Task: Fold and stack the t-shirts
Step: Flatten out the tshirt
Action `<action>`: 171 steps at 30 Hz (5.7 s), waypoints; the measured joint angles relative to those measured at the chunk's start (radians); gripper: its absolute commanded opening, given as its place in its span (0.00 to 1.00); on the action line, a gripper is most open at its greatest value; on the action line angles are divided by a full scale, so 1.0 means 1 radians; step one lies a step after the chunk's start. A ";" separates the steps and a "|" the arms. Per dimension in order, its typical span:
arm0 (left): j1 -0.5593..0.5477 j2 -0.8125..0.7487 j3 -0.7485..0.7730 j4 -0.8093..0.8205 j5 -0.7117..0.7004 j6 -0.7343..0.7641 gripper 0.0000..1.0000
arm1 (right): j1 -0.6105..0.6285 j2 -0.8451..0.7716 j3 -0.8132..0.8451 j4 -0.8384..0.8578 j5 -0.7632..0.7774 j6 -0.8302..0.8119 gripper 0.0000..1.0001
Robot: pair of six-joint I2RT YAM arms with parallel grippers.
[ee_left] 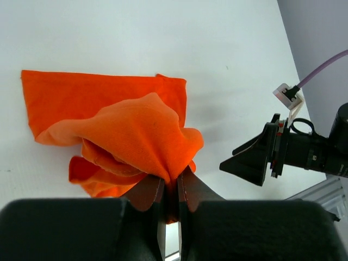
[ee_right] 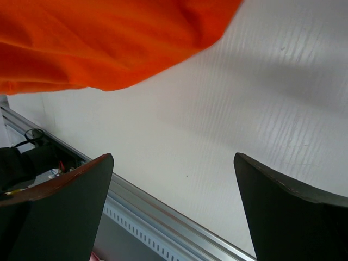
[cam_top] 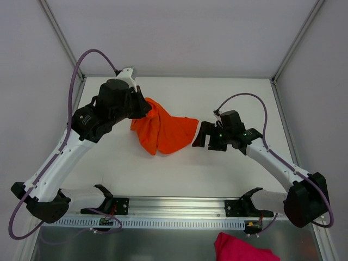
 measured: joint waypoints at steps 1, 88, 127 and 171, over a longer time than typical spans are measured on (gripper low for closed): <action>0.000 0.000 0.001 -0.004 -0.003 0.006 0.00 | 0.005 0.019 0.006 -0.002 0.004 -0.012 1.00; 0.000 -0.382 -0.647 -0.089 0.182 -0.194 0.00 | 0.004 0.955 1.076 -0.215 -0.144 -0.297 0.96; 0.000 -0.493 -0.475 -0.359 0.198 -0.219 0.00 | 0.002 0.961 0.903 -0.278 0.292 -0.520 0.92; 0.000 -0.397 -0.423 -0.449 -0.016 -0.226 0.00 | -0.078 0.833 0.665 -0.208 0.480 -0.512 0.01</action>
